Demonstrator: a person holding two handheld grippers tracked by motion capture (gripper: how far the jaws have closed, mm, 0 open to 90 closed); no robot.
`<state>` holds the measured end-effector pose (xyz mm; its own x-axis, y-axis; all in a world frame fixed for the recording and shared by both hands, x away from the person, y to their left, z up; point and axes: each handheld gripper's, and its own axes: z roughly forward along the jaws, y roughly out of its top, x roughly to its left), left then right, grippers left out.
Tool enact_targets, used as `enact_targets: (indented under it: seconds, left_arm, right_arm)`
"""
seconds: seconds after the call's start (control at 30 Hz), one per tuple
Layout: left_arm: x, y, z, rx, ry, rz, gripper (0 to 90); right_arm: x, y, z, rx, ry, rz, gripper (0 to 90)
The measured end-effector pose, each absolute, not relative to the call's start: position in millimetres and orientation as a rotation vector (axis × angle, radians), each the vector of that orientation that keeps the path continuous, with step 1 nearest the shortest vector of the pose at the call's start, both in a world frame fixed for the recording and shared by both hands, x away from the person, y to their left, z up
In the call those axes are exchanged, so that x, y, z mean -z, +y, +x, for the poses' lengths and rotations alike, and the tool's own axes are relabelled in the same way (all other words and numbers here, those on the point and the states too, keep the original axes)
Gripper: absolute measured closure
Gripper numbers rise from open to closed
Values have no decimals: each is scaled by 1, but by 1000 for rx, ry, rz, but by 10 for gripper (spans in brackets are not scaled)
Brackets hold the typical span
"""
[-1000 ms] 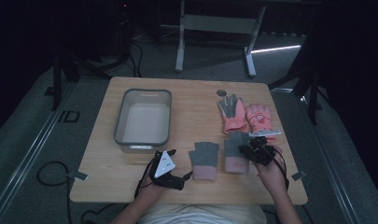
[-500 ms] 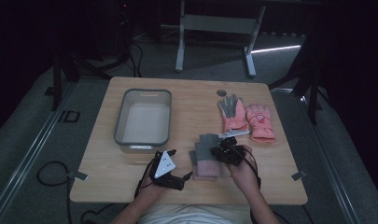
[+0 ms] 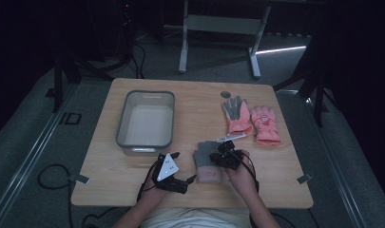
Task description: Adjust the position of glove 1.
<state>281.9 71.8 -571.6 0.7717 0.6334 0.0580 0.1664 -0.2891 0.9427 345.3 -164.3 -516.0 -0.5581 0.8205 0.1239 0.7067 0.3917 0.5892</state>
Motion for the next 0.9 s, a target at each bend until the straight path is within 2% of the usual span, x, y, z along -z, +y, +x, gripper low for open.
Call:
enact_targets:
  seconds: [0.27,0.53,0.6,0.77,0.83,0.9]
  left_arm:
    - [572,72,282,-515,613,1841,11]
    - [571,71,282,-429,541,1837,10]
    - [570,67,280,-422,528,1855,11]
    - [560,56,277,-467,487,1929,21]
    - [553,53,278,-439,512,1960,41]
    - [545,46,281,-358,560,2021,58]
  right_arm:
    - [529,-162,348,-866,2455,1398,826]
    - [535,-162,349,-863,2462,1391,788]
    - [534,-161,348,-867,2461,1385,746]
    - [515,-171,347,-936,2444,1363,692]
    - [504,-179,349,-964,2429,1339,682]
    - [494,-188,353,-975,2403,1320,672]
